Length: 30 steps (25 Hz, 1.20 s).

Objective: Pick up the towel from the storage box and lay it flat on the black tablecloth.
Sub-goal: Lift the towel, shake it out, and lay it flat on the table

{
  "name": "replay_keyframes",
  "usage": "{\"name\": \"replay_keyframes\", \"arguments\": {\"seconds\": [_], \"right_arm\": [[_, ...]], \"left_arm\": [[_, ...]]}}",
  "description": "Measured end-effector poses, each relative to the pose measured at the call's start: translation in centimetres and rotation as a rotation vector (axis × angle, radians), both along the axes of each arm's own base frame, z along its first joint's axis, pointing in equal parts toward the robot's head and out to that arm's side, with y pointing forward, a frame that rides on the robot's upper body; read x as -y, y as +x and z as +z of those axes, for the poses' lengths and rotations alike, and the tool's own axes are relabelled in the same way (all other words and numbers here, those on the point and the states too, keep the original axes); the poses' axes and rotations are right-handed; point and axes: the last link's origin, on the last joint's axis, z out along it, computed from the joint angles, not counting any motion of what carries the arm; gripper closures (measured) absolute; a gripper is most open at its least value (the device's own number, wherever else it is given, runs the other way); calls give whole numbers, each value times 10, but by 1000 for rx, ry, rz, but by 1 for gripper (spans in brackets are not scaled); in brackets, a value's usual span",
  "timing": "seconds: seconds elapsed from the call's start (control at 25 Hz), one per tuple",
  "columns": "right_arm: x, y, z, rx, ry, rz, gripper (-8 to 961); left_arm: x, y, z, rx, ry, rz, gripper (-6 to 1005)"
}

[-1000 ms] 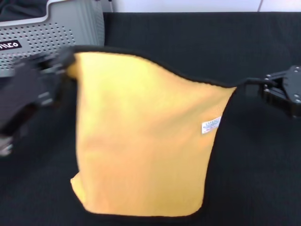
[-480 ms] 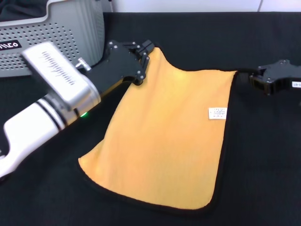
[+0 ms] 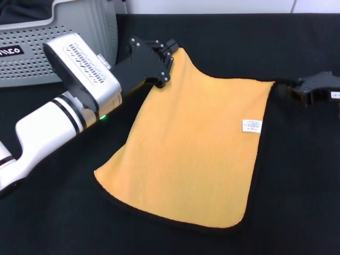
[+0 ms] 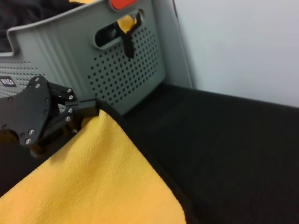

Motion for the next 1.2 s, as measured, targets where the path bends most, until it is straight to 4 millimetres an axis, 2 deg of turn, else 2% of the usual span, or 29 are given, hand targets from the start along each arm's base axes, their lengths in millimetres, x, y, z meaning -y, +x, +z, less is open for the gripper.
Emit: {"name": "replay_keyframes", "arguments": {"seconds": [0.24,0.44,0.64,1.2], "right_arm": [[10,15,0,11,-4,-64,848],[15,28,1,22,17,-110,847],[12,37,5,49,68,-142,845],[3,31,-2,88,73,-127,842]], "left_arm": [[-3,-1,-10,-113,10,-5,970],[-6,-2,-11,-146,13,-1,969],[-9,0,-11,-207,40,-43,969],[-13,6,-13,-318,82,-123,966]]}}
